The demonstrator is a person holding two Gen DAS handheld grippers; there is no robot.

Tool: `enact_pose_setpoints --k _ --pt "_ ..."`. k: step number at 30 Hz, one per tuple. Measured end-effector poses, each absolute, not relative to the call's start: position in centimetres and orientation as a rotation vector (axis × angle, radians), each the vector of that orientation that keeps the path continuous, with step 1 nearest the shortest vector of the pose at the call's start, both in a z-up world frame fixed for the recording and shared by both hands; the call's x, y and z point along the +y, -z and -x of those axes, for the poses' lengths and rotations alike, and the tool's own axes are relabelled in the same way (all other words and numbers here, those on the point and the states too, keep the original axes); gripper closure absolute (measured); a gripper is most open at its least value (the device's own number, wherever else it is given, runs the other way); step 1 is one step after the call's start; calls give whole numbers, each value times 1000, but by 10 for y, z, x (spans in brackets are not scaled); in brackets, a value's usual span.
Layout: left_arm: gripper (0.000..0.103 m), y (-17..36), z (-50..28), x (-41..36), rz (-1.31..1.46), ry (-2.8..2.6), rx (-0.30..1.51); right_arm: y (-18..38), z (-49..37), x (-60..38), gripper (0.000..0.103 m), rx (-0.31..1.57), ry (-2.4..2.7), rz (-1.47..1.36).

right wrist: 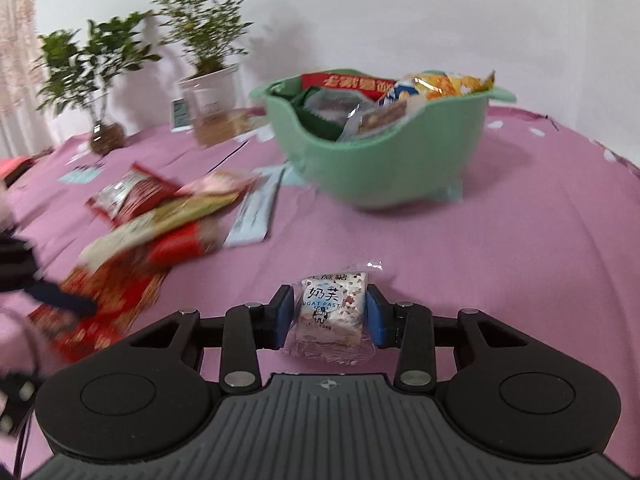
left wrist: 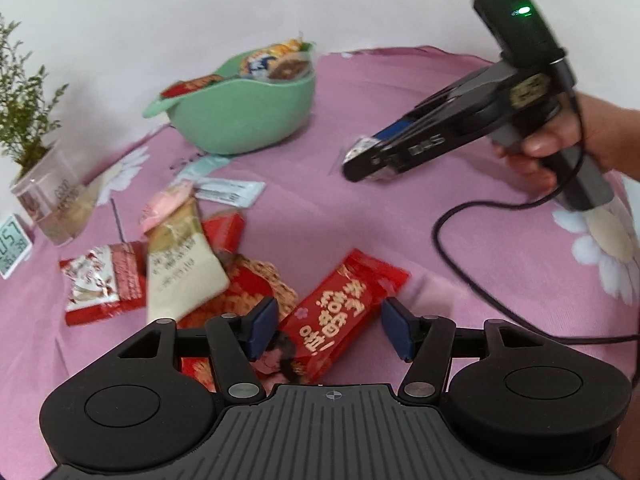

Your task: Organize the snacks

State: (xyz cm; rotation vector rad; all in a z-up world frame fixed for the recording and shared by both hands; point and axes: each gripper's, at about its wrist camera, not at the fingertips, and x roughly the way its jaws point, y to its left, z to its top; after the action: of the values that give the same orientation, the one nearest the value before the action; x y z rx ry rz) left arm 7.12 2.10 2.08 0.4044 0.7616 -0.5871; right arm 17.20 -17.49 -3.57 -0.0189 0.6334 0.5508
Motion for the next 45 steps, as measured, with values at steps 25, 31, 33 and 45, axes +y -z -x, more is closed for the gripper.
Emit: enact_pose_setpoints --k 25,31,33,45 --pt "0 -15 -67 16 -133 359 834 41 -110 -181 41 582 -512 44" --pt "0 -16 -71 6 -151 298 832 43 -109 -177 50 555 -481 72" --pt "0 -17 -72 5 -152 288 836 43 -109 -178 51 555 -483 71" --pt "1 -19 -80 2 -146 245 862 43 -109 -177 51 554 -481 70"
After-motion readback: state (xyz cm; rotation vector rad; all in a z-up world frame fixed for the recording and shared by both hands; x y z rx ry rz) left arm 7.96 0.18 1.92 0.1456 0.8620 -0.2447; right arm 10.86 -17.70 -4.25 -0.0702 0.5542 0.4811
